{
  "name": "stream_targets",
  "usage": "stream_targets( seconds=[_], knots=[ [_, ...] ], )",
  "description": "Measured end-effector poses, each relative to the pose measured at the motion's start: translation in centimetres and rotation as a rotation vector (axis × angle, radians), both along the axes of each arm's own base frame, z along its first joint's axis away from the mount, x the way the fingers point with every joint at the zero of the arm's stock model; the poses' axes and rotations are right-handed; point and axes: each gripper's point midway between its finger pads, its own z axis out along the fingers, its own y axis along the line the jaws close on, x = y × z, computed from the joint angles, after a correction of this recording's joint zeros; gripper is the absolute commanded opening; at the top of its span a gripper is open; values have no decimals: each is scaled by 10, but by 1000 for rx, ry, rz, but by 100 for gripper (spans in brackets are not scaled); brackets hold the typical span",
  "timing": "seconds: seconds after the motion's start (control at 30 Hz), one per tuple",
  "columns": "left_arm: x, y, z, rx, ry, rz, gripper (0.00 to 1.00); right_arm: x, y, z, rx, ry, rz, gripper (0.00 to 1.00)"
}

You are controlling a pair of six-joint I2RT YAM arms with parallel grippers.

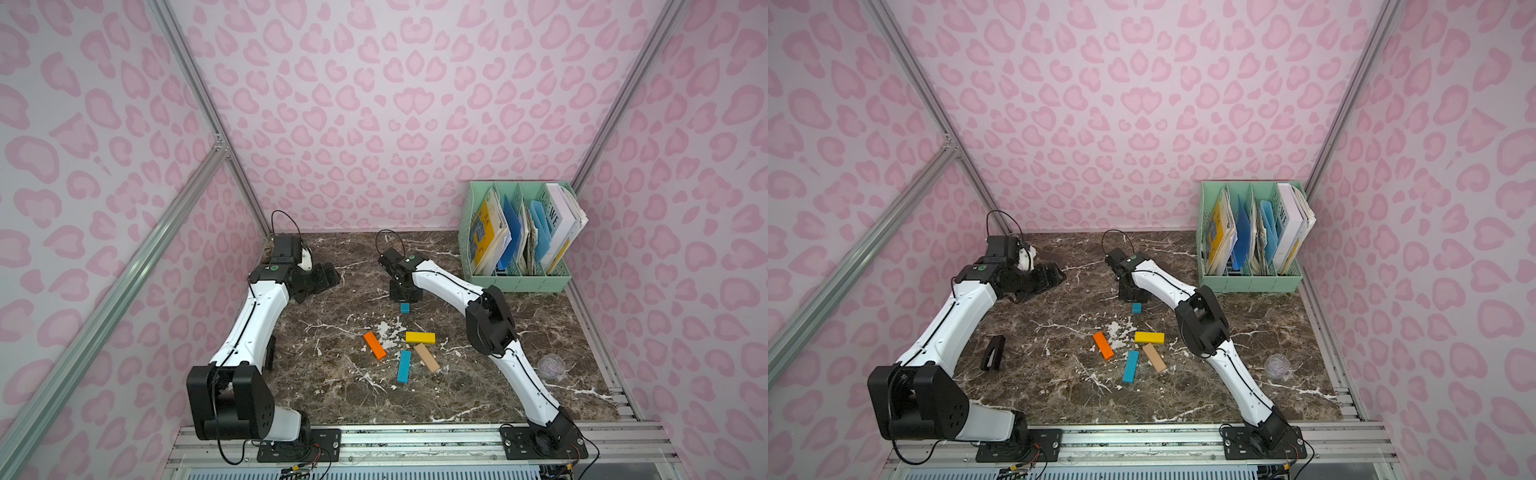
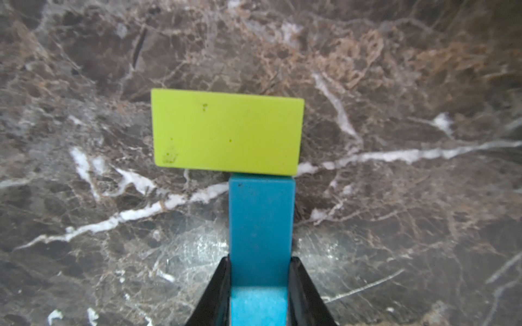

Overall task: Assemble a giraffe with building blocks
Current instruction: Assemble the building block at the center of the board, then pick up the building block from the center of the board.

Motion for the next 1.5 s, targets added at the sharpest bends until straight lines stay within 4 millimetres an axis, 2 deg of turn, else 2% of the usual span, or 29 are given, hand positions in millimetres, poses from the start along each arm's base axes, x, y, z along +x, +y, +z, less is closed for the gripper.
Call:
stream_targets(
  seconds=[0.17,0.2,0.37,0.47,0.57,0.7,0.8,0.87,0.93,1.07,1.23,1.4,1.5],
  knots=[
    [0,0,0,-2,0,0,90,2,1,0,2,-2,-2,28],
    [0,0,0,-3,0,-1,90,2,1,0,2,-2,-2,30],
    [0,0,1,-8,-2,-2,90,2,2,-3,6,4,5,65],
    [0,0,1,-11,-2,-2,90,0,4,-2,-2,1,31,70],
    [0,-1,1,-14,-2,-4,90,-1,9,18,-6,-45,67,72],
    [0,-1,1,-17,-2,-5,90,-13,21,68,-20,-149,162,72],
    [0,-1,1,-17,-2,-5,90,-34,27,96,-52,-208,235,71],
    [0,-1,1,-18,-2,-5,90,-53,26,101,-79,-207,270,69],
    [-1,-1,2,-17,-5,-5,90,-73,21,98,-98,-181,286,68],
    [-2,-1,2,-17,-4,-5,90,-120,4,74,-108,-88,270,63],
    [-2,-1,1,-17,-2,-5,90,-181,7,43,-47,26,251,59],
    [-3,-2,3,-20,-6,-7,90,-216,17,21,-1,96,225,58],
    [-3,-2,3,-23,-10,-9,90,-228,20,14,14,117,208,57]
  ],
)
